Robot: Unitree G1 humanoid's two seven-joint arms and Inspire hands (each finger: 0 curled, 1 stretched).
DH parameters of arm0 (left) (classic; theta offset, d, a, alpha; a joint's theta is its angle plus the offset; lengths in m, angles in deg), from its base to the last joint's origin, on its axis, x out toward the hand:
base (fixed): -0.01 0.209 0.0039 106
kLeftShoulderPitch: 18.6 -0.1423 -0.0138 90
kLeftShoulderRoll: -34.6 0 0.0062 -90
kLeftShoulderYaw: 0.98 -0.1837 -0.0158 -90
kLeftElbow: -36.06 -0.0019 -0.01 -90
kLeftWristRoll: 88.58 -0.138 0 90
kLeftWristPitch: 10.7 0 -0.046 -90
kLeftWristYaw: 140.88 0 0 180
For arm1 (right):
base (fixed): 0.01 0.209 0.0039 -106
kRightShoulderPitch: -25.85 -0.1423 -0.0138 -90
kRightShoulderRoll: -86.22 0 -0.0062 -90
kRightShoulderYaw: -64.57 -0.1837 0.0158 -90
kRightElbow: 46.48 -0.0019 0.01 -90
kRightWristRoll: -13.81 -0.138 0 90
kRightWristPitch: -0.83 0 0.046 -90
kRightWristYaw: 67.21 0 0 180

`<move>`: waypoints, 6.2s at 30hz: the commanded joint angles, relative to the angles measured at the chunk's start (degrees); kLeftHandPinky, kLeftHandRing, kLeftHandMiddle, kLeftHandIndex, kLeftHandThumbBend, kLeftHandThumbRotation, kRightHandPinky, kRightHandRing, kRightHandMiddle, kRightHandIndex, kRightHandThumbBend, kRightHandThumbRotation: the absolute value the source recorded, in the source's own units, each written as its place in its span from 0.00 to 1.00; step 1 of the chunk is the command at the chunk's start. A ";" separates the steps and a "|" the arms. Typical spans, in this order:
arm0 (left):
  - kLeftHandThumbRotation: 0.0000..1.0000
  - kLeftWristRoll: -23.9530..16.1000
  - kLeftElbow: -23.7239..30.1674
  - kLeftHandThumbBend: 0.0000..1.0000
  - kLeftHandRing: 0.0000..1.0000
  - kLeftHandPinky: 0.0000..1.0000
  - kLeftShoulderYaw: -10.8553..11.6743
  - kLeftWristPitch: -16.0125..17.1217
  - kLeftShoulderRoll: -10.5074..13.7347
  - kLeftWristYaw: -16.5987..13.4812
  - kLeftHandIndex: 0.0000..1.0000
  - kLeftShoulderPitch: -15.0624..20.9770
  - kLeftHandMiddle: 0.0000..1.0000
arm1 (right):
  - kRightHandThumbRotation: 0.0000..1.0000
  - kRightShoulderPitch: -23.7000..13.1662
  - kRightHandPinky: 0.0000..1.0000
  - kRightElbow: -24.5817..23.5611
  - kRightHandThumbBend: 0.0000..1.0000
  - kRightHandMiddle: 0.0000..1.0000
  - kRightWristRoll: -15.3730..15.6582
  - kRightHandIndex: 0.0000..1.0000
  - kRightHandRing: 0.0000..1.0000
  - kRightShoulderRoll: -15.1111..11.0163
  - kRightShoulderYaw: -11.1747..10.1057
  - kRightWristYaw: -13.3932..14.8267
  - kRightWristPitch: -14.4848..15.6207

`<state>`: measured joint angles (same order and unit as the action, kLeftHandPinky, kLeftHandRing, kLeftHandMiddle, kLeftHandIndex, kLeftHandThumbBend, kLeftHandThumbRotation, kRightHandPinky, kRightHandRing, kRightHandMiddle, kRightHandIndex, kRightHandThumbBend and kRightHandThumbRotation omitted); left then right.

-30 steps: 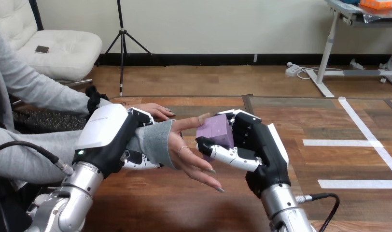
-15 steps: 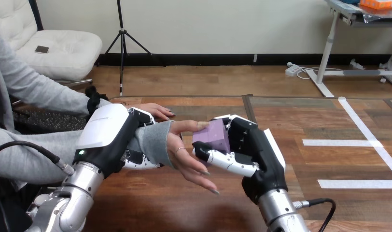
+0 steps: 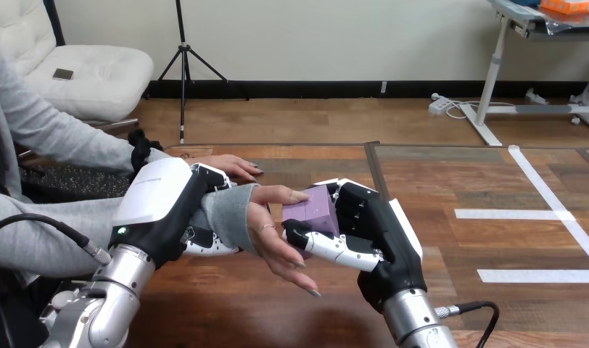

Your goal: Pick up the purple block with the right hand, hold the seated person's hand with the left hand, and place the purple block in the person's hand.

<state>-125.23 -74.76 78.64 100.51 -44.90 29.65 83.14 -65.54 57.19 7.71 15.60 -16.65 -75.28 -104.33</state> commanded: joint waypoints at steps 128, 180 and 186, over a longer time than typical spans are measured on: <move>0.50 10.28 27.37 0.84 0.69 0.62 7.86 -1.66 3.13 10.73 0.70 -13.28 0.72 | 0.98 0.79 0.83 -12.18 1.00 0.82 -9.57 0.84 0.82 -4.08 -9.32 -10.21 8.79; 0.99 38.41 21.14 0.97 0.77 0.63 16.40 21.31 -6.35 16.13 0.80 -28.04 0.80 | 1.00 12.25 0.90 -17.04 1.00 0.87 -18.65 0.89 0.88 -7.06 -15.46 -16.92 10.10; 1.00 41.36 22.08 0.91 0.81 0.69 15.49 20.35 -8.22 17.35 0.82 -30.15 0.82 | 1.00 13.38 0.90 -17.11 1.00 0.87 -18.86 0.88 0.88 -6.57 -15.67 -17.67 9.03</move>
<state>-86.38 -53.09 94.47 121.05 -51.27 46.31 53.52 -50.90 43.49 -10.01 9.18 -31.88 -91.76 -93.07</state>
